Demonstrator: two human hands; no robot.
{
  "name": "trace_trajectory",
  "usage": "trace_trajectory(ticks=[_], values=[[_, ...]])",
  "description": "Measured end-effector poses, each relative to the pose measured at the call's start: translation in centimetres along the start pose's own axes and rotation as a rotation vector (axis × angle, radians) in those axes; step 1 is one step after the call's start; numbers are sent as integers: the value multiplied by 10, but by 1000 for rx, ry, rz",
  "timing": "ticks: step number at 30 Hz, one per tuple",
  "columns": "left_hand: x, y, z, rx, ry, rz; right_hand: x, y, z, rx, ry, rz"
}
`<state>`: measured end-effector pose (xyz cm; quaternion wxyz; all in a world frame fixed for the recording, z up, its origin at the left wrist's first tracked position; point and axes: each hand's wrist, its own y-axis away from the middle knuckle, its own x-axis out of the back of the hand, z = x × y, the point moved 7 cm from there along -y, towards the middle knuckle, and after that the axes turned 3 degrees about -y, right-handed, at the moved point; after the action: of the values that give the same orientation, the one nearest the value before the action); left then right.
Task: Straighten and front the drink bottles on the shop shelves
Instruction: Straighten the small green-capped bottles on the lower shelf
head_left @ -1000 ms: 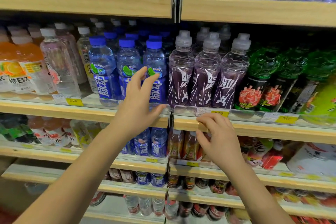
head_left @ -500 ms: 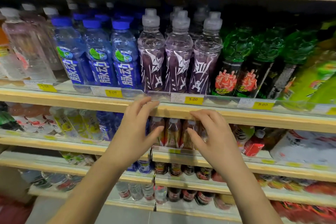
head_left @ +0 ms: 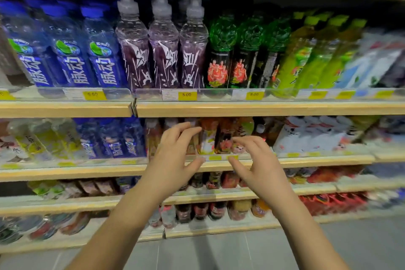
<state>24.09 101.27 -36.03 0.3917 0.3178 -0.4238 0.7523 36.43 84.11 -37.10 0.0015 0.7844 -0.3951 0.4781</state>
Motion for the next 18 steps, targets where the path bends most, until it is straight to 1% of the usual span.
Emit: trace_trajectory(ticks=[3, 7, 9, 14, 18], values=[[-14, 9, 15, -23, 34, -17, 14, 18, 6, -31, 14, -13], [-30, 16, 35, -53, 54, -47, 27, 29, 26, -124, 99, -50], [-40, 19, 44, -53, 74, -68, 33, 32, 37, -145, 95, -56], [-73, 15, 54, 3, 71, -139, 43, 31, 75, -155, 72, -78], [-106, 5, 60, 45, 34, -148, 48, 20, 110, -144, 24, -105]])
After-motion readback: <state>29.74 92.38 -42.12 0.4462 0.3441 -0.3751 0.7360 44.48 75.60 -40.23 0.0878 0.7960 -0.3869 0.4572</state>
